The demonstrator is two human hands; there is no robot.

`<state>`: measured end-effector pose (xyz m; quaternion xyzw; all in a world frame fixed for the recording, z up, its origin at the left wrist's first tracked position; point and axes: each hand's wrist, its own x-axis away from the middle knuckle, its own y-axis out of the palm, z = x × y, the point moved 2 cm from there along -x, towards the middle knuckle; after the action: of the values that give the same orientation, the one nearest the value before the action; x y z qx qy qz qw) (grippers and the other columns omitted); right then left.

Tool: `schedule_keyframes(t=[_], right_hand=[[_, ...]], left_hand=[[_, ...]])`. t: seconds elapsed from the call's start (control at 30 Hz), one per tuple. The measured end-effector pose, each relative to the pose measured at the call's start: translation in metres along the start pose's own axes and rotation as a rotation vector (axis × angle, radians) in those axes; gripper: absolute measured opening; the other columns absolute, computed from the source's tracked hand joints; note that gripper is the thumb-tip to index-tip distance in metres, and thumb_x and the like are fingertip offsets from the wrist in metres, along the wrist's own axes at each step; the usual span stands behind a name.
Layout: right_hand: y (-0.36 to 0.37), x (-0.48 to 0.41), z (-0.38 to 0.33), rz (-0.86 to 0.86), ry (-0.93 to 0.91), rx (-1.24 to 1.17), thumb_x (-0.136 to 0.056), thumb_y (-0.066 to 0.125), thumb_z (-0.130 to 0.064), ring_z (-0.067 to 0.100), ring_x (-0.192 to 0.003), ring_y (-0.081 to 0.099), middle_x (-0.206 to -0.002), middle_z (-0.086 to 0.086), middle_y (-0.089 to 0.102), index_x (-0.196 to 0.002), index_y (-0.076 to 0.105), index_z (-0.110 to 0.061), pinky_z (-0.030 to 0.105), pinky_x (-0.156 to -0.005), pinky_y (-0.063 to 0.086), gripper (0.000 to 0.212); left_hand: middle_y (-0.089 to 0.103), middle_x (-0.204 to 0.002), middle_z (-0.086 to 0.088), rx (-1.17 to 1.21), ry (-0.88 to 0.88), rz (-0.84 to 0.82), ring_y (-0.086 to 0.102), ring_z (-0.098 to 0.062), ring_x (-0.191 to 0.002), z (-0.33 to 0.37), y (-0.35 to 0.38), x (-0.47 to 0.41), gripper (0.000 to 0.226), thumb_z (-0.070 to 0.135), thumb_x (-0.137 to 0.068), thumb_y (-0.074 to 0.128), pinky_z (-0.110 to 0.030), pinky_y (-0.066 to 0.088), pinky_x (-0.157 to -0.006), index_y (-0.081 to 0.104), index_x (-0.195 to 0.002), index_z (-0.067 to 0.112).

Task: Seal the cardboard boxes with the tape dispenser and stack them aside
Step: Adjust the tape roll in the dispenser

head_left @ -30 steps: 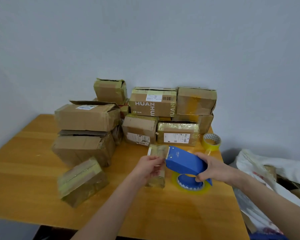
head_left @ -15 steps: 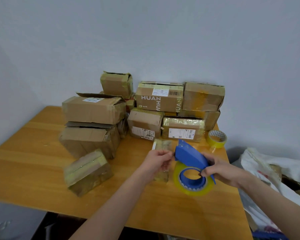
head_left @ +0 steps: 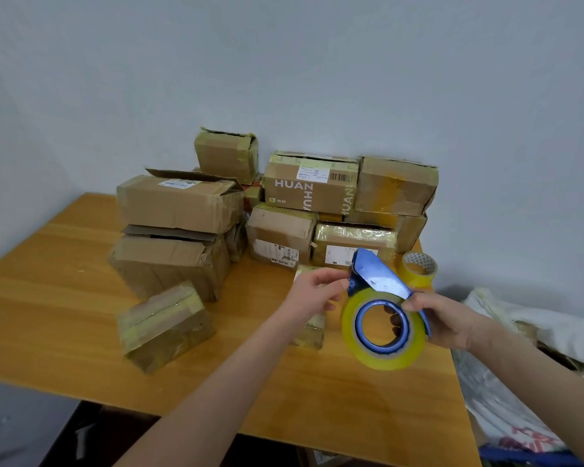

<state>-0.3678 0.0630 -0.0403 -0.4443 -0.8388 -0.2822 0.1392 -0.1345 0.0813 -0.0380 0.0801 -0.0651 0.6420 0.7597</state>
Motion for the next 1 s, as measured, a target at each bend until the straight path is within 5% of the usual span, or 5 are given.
schedule_keyframes(t=[0.37,0.47,0.63,1.0], right_hand=[[0.001,0.003,-0.009,0.116,0.049,0.004,-0.018,0.097,-0.027,0.024,-0.066,0.062,-0.084,0.015,0.063,-0.094,0.067,0.000,0.036,-0.060,0.056,0.086],[-0.003,0.003,-0.009,0.100,0.022,-0.001,-0.027,0.093,-0.019,0.024,-0.068,0.064,-0.085,0.014,0.065,-0.105,0.063,-0.001,0.036,-0.062,0.057,0.086],[0.001,0.002,-0.011,-0.050,-0.052,-0.044,-0.052,0.076,-0.010,0.025,-0.074,0.070,-0.092,0.013,0.072,-0.105,0.074,-0.010,0.036,-0.066,0.060,0.053],[-0.003,-0.001,-0.010,-0.090,-0.069,0.024,-0.057,0.075,-0.010,0.026,-0.081,0.068,-0.102,0.013,0.069,-0.123,0.063,-0.012,0.038,-0.073,0.059,0.067]], left_hand=[[0.068,-0.081,0.001,-0.032,0.059,0.027,0.063,-0.009,-0.075,0.012,-0.003,-0.001,0.007,0.019,-0.091,0.065,-0.022,0.055,-0.072,0.070,-0.090,0.014],[0.067,-0.076,0.006,-0.060,0.046,0.025,0.061,-0.006,-0.071,0.009,-0.002,0.002,0.002,0.019,-0.088,0.069,-0.017,0.052,-0.067,0.070,-0.086,0.020],[0.067,-0.067,0.017,-0.031,0.008,0.000,0.060,0.004,-0.065,0.008,0.005,0.005,0.005,0.031,-0.081,0.075,-0.015,0.050,-0.063,0.072,-0.084,0.027],[0.064,-0.060,0.012,-0.011,-0.034,0.073,0.059,0.001,-0.058,0.014,0.014,0.006,0.008,0.026,-0.081,0.075,-0.017,0.050,-0.059,0.072,-0.076,0.021]])
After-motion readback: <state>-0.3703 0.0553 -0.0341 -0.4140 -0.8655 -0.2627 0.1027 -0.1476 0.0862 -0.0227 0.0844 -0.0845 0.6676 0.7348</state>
